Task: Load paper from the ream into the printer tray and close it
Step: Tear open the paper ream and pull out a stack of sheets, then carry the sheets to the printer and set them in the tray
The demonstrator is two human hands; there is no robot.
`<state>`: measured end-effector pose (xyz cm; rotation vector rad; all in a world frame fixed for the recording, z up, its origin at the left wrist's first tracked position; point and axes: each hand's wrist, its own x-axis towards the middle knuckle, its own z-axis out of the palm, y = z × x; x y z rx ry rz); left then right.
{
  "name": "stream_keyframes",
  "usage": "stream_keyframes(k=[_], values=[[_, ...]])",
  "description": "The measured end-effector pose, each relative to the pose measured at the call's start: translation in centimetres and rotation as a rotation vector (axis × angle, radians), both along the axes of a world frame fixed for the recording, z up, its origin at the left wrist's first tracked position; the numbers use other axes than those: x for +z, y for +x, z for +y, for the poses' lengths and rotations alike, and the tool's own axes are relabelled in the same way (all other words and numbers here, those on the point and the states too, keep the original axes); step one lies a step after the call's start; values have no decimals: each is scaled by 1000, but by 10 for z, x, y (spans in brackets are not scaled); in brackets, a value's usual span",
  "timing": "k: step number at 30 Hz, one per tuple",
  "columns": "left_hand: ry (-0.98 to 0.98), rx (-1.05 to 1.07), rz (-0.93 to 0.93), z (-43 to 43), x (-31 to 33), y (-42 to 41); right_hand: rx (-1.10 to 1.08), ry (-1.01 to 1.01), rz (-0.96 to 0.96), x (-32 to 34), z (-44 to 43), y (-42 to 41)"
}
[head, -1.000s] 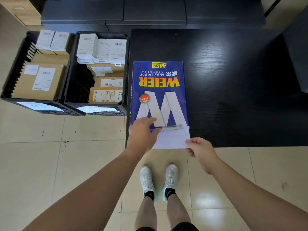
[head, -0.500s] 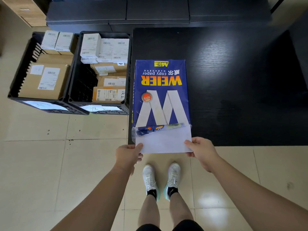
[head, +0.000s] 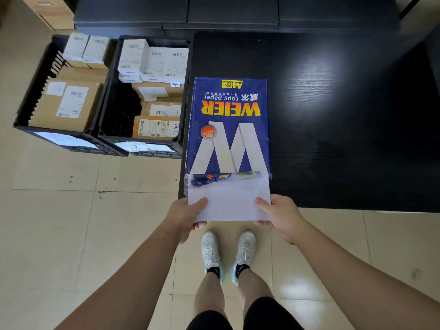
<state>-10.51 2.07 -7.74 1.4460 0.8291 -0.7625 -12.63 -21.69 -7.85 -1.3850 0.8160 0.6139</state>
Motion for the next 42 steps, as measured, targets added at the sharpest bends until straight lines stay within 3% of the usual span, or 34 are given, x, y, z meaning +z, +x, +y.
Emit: stream_keyframes(k=[7,24,34,42], values=[[86,-22,-94,-6,12,-29,26,-63,-34,6,-1,-25],[27,-161,-129,30,38,-120,7,-172,-94,43,34,-133],[11,-247,-156,62,75,-199,-57,-220,-111,78,66,-231],[39,-349,-257,47,118,-205,-158,-232,-174,119,52,-257]])
